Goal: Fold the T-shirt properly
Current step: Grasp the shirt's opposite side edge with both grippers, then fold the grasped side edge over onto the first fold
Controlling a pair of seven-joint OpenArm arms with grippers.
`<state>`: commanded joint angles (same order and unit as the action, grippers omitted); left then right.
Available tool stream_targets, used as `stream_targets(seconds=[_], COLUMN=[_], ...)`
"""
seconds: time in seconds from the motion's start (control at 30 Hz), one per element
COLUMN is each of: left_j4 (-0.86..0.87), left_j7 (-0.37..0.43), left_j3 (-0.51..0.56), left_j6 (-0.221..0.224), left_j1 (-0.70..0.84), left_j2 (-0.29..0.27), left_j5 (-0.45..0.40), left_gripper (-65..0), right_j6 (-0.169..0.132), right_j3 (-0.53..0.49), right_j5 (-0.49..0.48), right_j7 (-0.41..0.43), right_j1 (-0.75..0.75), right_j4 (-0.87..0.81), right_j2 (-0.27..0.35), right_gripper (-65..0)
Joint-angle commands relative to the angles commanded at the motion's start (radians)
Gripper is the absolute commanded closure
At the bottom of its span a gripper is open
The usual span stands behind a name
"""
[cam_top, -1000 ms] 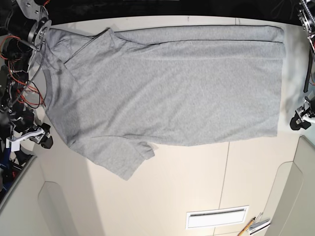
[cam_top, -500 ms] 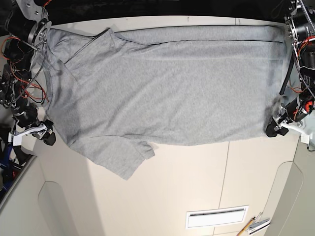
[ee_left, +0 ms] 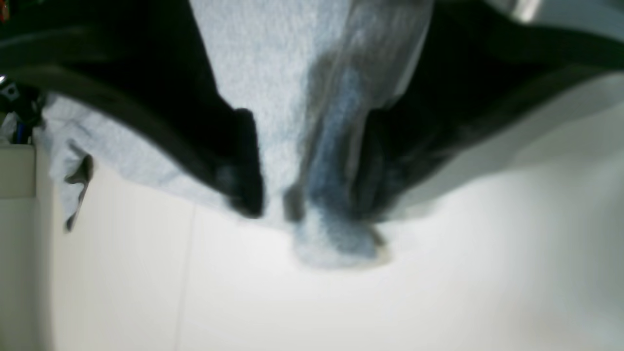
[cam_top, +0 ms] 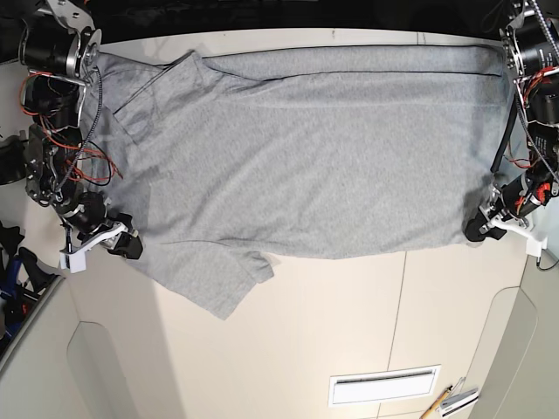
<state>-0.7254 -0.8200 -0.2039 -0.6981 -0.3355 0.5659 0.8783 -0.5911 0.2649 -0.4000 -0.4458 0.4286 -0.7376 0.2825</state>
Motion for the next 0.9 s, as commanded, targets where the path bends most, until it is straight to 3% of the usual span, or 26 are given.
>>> stream_targets(seconds=[0.1,0.17,0.3,0.43,0.73,0.9], left_j4=[-0.002,-0.002,-0.010,-0.120,-0.275,-0.277], left_j7=[0.000,-0.001,-0.044,-0.176,-0.362,-0.436], left_j3=[0.000,0.000,0.000,0.000,0.000,0.000], left_j6=[0.000,0.000,0.000,0.000,0.000,0.000], left_j1=[-0.003,-0.013,-0.055,-0.054,0.048,0.106], left_j2=[0.000,0.000,0.010,0.042,0.179,0.193], left_j5=[0.000,-0.002,0.011,0.097,0.313,0.390], left_gripper=[-7.2,0.0,0.0,0.0,0.0,0.0], right_j6=[0.000,0.000,0.000,0.000,0.000,0.001], right_j3=[0.000,0.000,0.000,0.001,0.013,0.062], right_j5=[0.006,0.027,0.016,-0.025,-0.127,-0.142], right_j7=[-0.025,-0.030,-0.086,-0.172,-0.184,-0.183], right_j1=[0.000,0.000,0.000,-0.041,-0.261,-0.358], right_j4=[-0.033,-0.061,-0.143,-0.270,-0.535,-0.575], right_j2=[0.000,0.000,0.001,0.021,0.126,0.138], right_gripper=[0.0,0.0,0.0,0.0,0.0,0.0])
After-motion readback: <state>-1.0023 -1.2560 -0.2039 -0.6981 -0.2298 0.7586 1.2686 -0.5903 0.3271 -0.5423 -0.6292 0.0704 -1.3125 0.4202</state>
